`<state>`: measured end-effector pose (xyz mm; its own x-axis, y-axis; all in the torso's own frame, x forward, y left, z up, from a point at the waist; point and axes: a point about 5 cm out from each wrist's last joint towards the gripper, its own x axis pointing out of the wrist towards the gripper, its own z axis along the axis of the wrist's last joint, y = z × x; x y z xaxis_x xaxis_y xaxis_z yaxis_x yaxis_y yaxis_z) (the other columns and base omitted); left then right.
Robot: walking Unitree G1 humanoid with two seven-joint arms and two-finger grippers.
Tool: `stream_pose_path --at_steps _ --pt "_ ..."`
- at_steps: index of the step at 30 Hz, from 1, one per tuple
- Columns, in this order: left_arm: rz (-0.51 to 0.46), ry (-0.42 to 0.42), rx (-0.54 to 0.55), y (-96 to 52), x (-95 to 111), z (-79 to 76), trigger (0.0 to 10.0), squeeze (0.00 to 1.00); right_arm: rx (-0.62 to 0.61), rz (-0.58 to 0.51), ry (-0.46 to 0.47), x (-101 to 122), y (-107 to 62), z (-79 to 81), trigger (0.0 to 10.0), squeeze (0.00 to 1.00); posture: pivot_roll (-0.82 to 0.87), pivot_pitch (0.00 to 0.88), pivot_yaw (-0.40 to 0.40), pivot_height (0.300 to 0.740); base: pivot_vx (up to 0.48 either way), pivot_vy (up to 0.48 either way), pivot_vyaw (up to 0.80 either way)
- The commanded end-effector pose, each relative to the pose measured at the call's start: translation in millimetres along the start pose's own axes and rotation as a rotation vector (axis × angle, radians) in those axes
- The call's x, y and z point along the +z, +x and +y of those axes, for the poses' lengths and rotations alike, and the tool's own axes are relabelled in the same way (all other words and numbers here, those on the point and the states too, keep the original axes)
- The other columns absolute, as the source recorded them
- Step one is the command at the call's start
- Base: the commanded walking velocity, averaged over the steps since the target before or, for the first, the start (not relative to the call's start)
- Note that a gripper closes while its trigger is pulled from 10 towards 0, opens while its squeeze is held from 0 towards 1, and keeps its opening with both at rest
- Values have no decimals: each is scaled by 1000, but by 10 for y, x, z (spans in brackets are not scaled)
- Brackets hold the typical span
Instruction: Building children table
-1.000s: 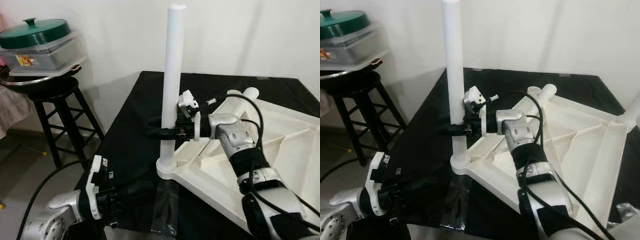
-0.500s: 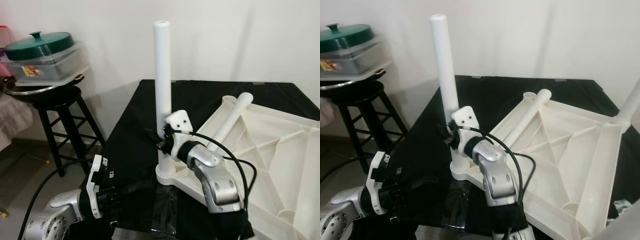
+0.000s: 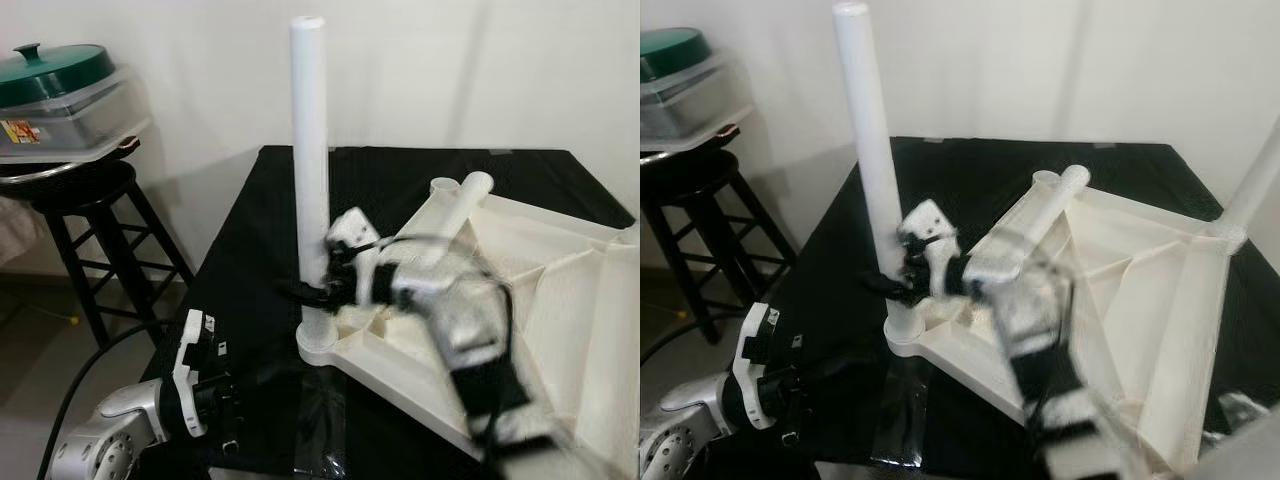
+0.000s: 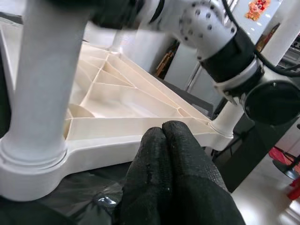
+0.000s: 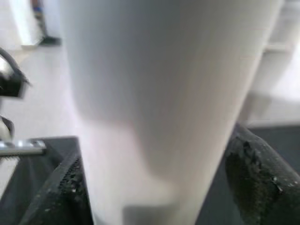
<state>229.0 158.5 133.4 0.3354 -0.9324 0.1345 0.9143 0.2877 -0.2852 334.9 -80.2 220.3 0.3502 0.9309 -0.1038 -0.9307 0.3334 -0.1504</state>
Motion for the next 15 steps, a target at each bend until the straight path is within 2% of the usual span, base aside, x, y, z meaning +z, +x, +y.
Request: stream_pose_path --at_steps 1,9,10,11,15 --pt "10 6 1 10 -3 -12 10000 0 162 62 -32 -50 -74 -89 10000 0 -18 0 -7 740 0 0 0" --pt "12 4 0 6 -2 -35 10000 0 237 95 -63 26 -30 -260 10000 0 -3 0 -2 740 0 0 0" --pt "14 3 -1 2 -1 -47 10000 0 250 83 -50 70 -13 -301 1569 0 3 0 -1 740 0 0 0" --pt "16 2 -1 -1 -1 -56 10000 0 272 74 -35 103 -11 -324 0 0 5 3 -2 740 0 0 0" --pt "20 -1 -1 -5 -2 -68 10000 0 314 64 -16 134 -30 -352 0 0 8 8 -3 740 0 0 0"
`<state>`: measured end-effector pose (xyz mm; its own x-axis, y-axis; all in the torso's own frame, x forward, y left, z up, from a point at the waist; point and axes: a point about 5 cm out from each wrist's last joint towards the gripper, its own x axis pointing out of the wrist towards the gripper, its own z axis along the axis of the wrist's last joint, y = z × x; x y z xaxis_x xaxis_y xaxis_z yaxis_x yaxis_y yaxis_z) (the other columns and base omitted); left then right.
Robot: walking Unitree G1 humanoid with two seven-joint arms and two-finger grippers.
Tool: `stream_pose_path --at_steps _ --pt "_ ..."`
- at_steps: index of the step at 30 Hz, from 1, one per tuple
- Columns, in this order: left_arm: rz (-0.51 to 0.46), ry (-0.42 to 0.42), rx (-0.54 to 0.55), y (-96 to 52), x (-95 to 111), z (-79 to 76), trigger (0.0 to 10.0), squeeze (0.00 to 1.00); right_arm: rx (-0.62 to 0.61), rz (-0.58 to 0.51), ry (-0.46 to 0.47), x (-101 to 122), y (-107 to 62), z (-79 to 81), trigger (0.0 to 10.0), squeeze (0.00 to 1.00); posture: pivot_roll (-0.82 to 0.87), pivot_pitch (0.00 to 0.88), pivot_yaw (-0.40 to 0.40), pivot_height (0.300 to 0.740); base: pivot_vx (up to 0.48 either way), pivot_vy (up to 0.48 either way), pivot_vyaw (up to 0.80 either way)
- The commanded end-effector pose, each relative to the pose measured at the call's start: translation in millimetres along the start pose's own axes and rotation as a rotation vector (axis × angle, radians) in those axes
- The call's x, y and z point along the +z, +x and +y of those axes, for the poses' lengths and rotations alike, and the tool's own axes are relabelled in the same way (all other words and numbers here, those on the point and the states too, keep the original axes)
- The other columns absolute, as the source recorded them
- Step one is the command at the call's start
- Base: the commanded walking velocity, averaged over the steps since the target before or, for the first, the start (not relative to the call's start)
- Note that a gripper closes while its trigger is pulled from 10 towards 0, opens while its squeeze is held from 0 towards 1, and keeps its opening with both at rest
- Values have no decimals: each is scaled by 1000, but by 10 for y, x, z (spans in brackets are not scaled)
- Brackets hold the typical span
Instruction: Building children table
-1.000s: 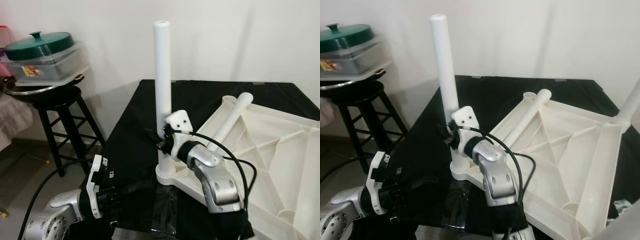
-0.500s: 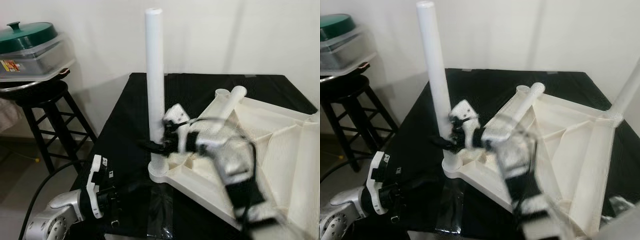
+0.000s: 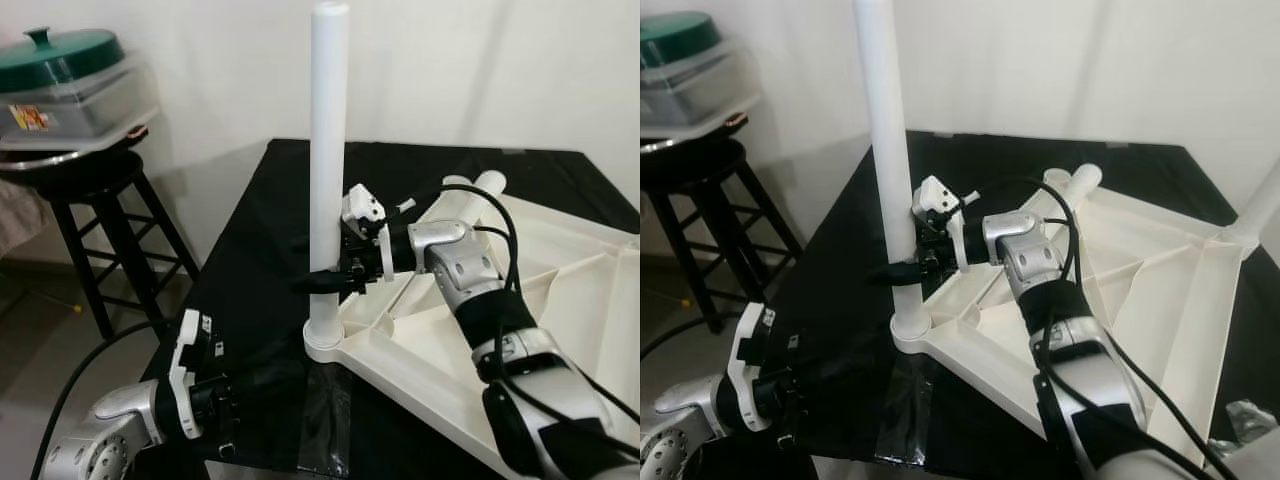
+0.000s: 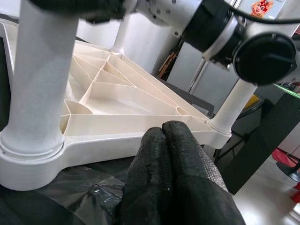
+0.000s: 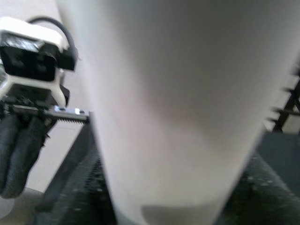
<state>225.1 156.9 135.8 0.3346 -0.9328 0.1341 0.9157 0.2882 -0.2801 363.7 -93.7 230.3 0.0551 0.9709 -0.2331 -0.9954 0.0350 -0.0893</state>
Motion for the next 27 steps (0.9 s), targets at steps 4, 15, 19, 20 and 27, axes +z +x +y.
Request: stream_pose_path --at_steps 4,15,19,20,27 --pt "18 -7 0 -10 -11 -23 10000 0 9 -23 -25 50 -37 -28 0 0 4 9 -2 740 0 0 0" --pt "15 -12 -5 -10 -7 -18 10000 0 -176 2 26 -363 -129 150 0 0 -24 6 0 740 0 0 0" --pt "15 -13 -3 -33 5 -9 10000 0 -708 111 206 -744 102 320 0 0 -40 10 -4 740 0 0 0" --pt "15 -13 -2 -43 9 7 10000 0 -804 145 272 -856 299 588 0 0 -44 8 13 740 0 0 0" --pt "30 -14 -8 -29 -7 59 10000 0 -782 152 145 -694 505 698 0 0 -45 0 5 740 0 0 0"
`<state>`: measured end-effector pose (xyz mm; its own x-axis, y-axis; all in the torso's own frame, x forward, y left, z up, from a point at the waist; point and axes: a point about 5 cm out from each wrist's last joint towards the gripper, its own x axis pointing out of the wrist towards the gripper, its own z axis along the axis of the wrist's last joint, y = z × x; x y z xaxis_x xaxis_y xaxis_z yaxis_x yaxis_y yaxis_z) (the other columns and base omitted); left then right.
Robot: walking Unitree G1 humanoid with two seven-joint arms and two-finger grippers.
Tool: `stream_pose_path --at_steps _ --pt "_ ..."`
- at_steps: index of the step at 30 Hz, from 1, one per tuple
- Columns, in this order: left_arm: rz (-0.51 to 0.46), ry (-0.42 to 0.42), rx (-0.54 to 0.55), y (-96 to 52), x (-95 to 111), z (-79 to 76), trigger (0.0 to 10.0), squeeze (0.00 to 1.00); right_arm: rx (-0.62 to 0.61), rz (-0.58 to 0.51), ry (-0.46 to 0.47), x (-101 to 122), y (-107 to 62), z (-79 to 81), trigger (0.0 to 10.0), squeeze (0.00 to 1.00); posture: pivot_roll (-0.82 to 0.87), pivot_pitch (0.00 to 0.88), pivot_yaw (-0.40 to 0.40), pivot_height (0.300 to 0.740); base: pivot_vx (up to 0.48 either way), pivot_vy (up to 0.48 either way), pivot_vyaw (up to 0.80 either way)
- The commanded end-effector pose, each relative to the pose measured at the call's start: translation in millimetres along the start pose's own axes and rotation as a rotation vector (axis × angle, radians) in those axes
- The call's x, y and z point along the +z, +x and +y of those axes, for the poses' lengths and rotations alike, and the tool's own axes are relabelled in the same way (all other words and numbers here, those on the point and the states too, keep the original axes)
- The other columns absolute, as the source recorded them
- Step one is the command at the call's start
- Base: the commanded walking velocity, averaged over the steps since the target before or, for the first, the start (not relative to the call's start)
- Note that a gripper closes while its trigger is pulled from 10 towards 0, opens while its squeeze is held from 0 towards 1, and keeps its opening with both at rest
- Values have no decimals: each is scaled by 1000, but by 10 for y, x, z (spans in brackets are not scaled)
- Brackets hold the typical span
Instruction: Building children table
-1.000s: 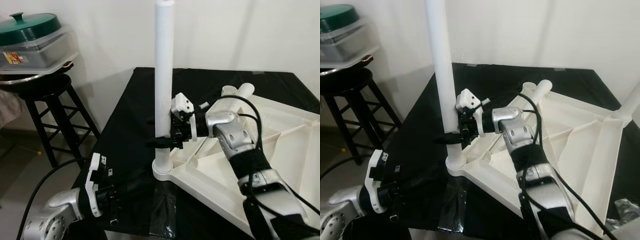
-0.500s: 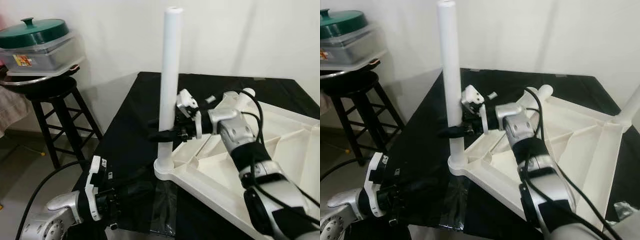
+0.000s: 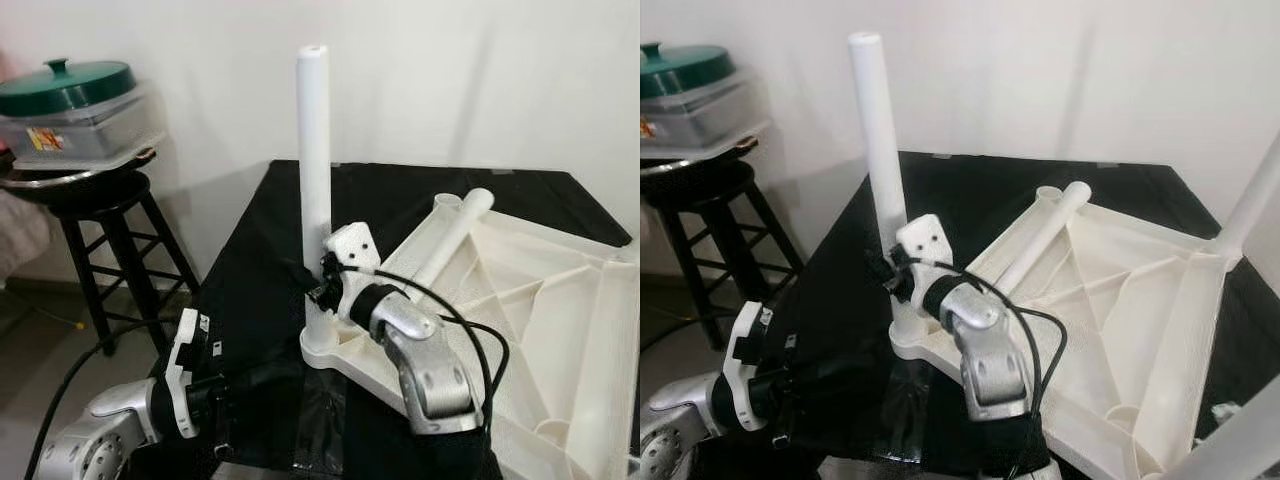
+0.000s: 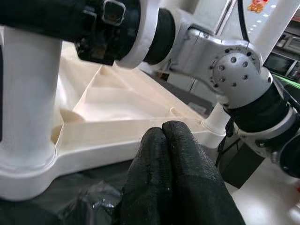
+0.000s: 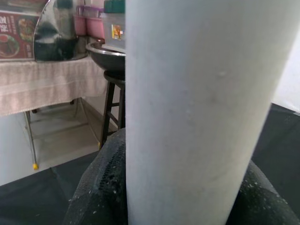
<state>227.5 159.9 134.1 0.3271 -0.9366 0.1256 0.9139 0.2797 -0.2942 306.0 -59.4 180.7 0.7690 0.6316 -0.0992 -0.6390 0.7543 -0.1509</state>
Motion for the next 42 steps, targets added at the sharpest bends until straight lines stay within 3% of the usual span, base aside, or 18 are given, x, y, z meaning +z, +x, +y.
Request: stream_pose_path --at_steps 1,6,7,9,10,11,13,14,17,19,20,21,22,29,30,31,32,42 --pt "20 2 -2 -7 -2 24 10000 0 33 187 -13 -348 13 82 0 0 -45 0 5 740 0 0 0" --pt "4 10 17 -18 -6 18 10000 0 57 200 -12 -350 24 130 0 0 -36 0 -3 740 0 0 0" --pt "-2 12 23 -20 -5 15 10000 0 55 181 21 -289 35 90 10000 0 -35 0 -2 740 0 0 0" --pt "-2 12 23 -20 -5 15 10000 0 55 181 21 -289 35 90 10000 0 -35 0 -2 740 0 0 0" --pt "-4 13 24 -21 -5 12 10000 0 108 136 61 -196 59 43 10000 1000 -35 0 0 740 0 0 0" --pt "-3 13 21 -17 -5 10 10000 0 210 73 80 -69 64 -4 10000 1000 -38 0 2 740 0 0 0" --pt "0 11 14 -4 -6 9 10000 0 424 -48 12 146 21 -128 10000 1000 -36 0 0 740 0 0 0" --pt "0 11 14 -4 -6 9 10000 0 424 -48 12 146 21 -128 10000 1000 -36 0 0 740 0 0 0" --pt "-2 10 10 11 -7 11 10000 0 690 -29 -116 194 -96 -322 10000 1000 -31 0 -2 740 0 0 0" --pt "-2 10 10 15 -8 10 10000 0 724 -6 -137 194 -107 -383 10000 1000 -30 0 -3 740 0 0 0" --pt "-3 11 10 20 -6 7 10000 0 746 26 -161 200 -87 -455 10000 294 -25 0 -5 740 0 0 0" --pt "-3 11 10 20 -6 7 10000 0 746 26 -161 200 -87 -455 10000 294 -25 0 -5 740 0 0 0" --pt "-4 11 10 24 -5 3 10000 0 767 56 -185 216 -52 -518 10000 0 -21 0 -6 740 0 0 0" --pt "-7 12 10 30 -4 -13 10000 0 809 95 -188 325 61 -640 10000 0 -14 0 -7 740 0 0 0" --pt "-7 11 10 32 -5 -23 10000 0 806 84 -176 380 108 -671 4980 0 -7 0 -8 740 0 0 0" --pt "-7 11 10 32 -5 -23 10000 0 806 84 -176 380 108 -671 4980 0 -7 0 -8 740 0 0 0" --pt "-6 10 9 33 -6 -34 10000 0 831 75 -173 418 130 -698 0 0 -4 0 -8 740 0 0 0" --pt "-6 4 5 34 -4 -50 10000 0 884 77 -139 352 61 -785 0 0 -15 5 -5 740 0 0 0"
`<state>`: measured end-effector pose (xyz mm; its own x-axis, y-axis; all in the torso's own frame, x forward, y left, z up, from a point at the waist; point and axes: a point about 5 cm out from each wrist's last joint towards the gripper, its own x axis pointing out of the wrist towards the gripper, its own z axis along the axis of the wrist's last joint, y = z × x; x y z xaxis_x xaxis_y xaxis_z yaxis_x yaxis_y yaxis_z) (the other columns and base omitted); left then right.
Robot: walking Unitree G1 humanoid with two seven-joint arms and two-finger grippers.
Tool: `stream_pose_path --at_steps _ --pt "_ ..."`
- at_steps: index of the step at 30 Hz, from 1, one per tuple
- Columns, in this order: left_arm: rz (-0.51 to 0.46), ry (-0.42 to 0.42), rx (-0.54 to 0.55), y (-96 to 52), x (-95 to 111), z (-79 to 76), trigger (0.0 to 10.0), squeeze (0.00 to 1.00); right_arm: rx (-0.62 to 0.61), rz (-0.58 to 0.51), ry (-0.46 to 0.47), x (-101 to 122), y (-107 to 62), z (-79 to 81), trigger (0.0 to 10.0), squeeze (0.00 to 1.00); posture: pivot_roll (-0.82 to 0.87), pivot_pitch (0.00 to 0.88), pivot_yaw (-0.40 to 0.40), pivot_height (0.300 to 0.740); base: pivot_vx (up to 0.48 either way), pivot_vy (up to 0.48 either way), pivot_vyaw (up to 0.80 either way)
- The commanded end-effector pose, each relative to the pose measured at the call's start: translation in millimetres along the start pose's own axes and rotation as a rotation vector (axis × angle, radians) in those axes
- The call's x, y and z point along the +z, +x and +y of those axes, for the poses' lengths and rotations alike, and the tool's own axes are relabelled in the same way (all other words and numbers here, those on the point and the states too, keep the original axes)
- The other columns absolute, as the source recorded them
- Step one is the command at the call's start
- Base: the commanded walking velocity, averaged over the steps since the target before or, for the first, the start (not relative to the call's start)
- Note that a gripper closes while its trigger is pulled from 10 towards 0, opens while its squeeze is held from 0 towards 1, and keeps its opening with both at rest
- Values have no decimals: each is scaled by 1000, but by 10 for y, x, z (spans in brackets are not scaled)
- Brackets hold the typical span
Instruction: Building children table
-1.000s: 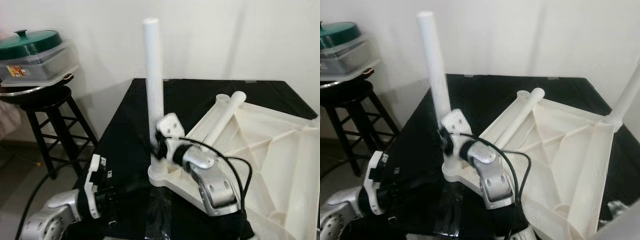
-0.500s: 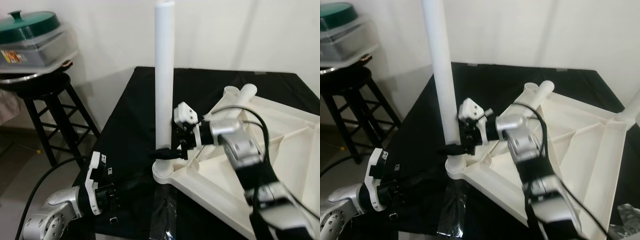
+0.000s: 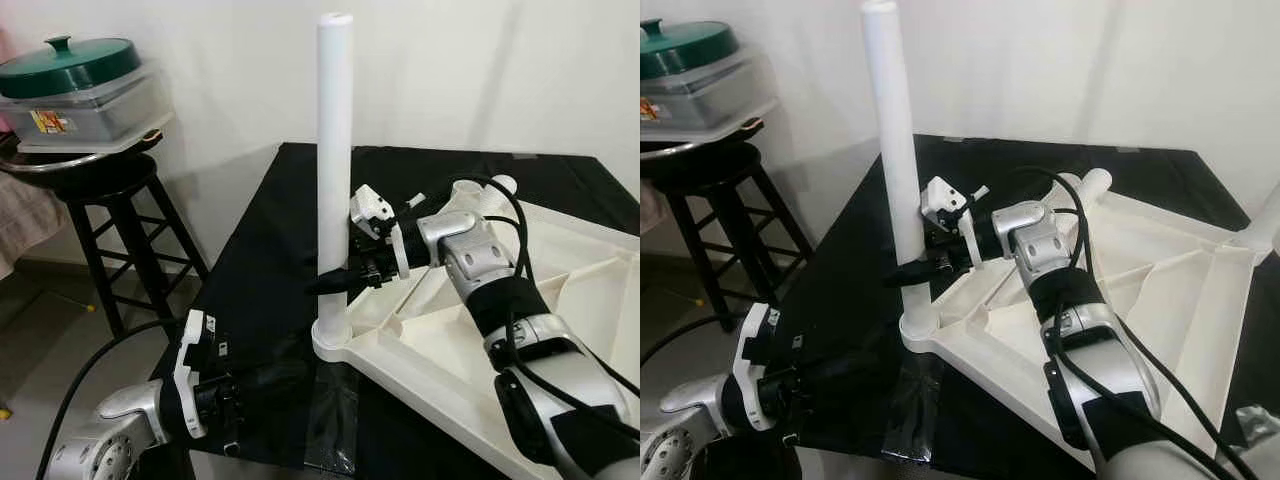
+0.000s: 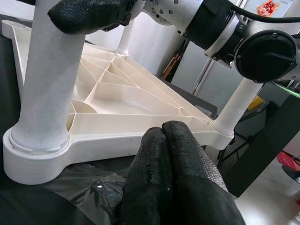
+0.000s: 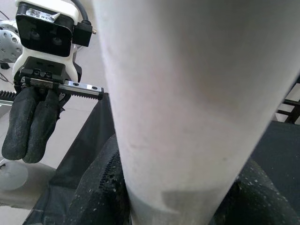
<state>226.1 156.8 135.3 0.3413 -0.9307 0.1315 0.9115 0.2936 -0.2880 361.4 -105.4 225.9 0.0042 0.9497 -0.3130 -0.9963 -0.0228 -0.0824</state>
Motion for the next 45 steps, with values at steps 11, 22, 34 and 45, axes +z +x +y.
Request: stream_pose_path --at_steps 11,22,34,45 --pt "5 -2 -5 -15 9 -14 10000 0 -580 13 278 -561 383 264 0 0 -19 11 -11 740 0 0 0" --pt "16 5 7 -28 -2 48 10000 0 -928 48 260 -487 681 496 0 0 -23 0 -2 740 0 0 0" --pt "-85 64 186 -90 50 145 10000 0 -906 -106 203 -356 633 589 10000 1000 -39 0 5 740 0 0 0" --pt "-175 72 823 -386 138 395 10000 0 -825 -163 161 -465 396 1001 10000 1000 -50 0 6 740 0 0 0"
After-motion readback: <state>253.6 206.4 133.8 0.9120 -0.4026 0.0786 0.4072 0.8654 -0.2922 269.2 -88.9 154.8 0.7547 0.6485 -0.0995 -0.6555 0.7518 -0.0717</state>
